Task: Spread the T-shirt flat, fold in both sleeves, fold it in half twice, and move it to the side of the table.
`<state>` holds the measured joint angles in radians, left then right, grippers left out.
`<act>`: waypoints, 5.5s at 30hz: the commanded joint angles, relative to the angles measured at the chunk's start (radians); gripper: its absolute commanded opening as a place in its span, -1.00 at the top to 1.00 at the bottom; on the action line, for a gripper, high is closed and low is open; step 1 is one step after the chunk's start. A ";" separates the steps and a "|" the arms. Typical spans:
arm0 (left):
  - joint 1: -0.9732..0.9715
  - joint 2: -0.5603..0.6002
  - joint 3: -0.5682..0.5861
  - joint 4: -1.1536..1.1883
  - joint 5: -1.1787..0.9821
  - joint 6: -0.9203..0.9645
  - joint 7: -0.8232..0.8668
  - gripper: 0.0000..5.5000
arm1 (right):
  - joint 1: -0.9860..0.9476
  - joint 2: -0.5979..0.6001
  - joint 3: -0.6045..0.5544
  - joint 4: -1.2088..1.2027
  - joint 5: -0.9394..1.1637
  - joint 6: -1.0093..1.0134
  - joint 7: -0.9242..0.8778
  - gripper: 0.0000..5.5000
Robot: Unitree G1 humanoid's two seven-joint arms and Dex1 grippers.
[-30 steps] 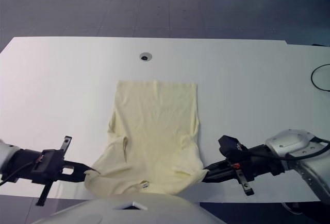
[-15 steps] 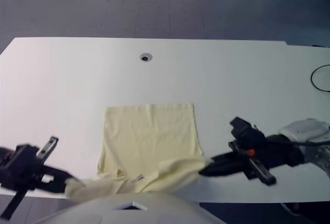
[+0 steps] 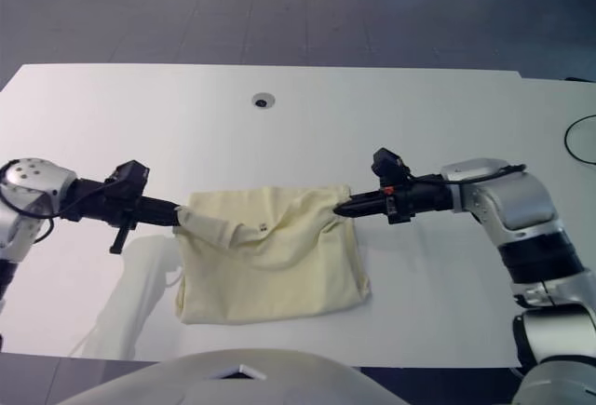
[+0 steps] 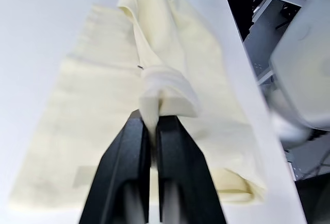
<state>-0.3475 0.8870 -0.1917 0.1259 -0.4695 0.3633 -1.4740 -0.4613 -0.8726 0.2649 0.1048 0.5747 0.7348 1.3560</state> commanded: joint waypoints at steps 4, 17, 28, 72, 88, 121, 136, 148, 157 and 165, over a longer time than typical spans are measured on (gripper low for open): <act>-0.118 -0.135 -0.039 0.290 0.161 -0.150 0.045 1.00 | -0.067 0.075 0.026 0.224 -0.155 -0.136 0.018 1.00; -0.157 -0.250 0.058 0.513 0.195 -0.054 0.184 0.36 | -0.093 0.205 -0.126 0.415 -0.223 -0.165 -0.172 0.48; 0.009 -0.299 0.246 0.023 0.023 0.198 0.391 -0.34 | 0.062 0.191 -0.209 -0.008 -0.117 0.002 -0.235 0.15; -0.057 -0.410 -0.025 0.075 0.317 -0.125 0.699 -0.57 | 0.350 0.022 -0.034 -0.306 -0.268 -0.026 -0.278 1.00; -0.140 -0.465 -0.080 0.532 0.544 -0.531 0.822 -0.96 | 0.510 -0.075 -0.021 -0.377 -0.275 -0.067 -0.263 1.00; 0.389 0.049 -0.063 -0.420 0.585 -0.170 0.498 -0.96 | -0.085 0.179 0.157 0.312 -0.574 -0.388 -0.266 1.00; -0.565 -0.215 -0.438 0.745 1.015 -0.951 0.573 -0.96 | 0.191 0.003 0.193 -0.237 -0.520 -0.172 -0.128 1.00; -0.845 -0.461 -0.669 1.188 1.374 -1.085 1.116 -0.96 | 0.261 0.247 0.178 -0.531 -0.315 0.215 -0.348 1.00; -0.890 -0.444 -0.606 1.215 1.340 -1.089 1.159 -0.96 | 0.300 0.166 -0.057 -0.731 -0.153 0.371 -0.393 1.00; -0.868 -0.270 -0.385 1.108 1.102 -1.268 1.055 -0.96 | 0.443 0.058 -0.222 -0.943 -0.137 0.248 -0.453 0.68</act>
<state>-1.2434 0.5400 -0.6666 1.2904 0.7526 -0.8249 -0.3330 -0.0898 -0.7900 0.0765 -0.7867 0.4524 1.0526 0.9213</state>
